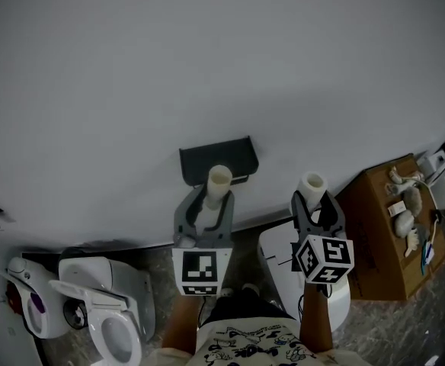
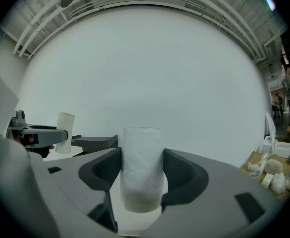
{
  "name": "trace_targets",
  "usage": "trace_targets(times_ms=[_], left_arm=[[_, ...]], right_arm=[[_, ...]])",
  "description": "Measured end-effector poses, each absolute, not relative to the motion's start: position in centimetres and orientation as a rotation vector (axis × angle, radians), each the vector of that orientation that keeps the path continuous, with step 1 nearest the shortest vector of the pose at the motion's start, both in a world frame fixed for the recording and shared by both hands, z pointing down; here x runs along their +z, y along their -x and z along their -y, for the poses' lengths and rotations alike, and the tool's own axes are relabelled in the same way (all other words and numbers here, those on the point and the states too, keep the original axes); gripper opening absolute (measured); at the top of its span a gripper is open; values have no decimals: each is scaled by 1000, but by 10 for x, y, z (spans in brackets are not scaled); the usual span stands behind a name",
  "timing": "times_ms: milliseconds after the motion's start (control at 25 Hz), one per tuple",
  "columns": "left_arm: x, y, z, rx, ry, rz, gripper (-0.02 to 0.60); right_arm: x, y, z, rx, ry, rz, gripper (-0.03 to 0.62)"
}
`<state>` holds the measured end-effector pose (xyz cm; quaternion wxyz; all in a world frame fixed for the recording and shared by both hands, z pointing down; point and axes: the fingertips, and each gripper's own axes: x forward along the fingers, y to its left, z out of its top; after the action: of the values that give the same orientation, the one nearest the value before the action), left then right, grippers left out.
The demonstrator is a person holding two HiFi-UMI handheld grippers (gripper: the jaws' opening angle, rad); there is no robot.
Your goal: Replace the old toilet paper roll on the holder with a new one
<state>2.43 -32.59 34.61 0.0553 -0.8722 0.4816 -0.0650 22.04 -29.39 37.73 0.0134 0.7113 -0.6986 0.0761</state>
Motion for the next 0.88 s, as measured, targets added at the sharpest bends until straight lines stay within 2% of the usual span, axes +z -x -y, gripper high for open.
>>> trace_targets(times_ms=[360, 880], left_arm=[[342, 48, 327, 49, 2667, -1718, 183], [343, 77, 328, 33, 2613, -1783, 183]], right_arm=[[379, -191, 298, 248, -2161, 2246, 275], [394, -177, 313, 111, -2024, 2157, 275]])
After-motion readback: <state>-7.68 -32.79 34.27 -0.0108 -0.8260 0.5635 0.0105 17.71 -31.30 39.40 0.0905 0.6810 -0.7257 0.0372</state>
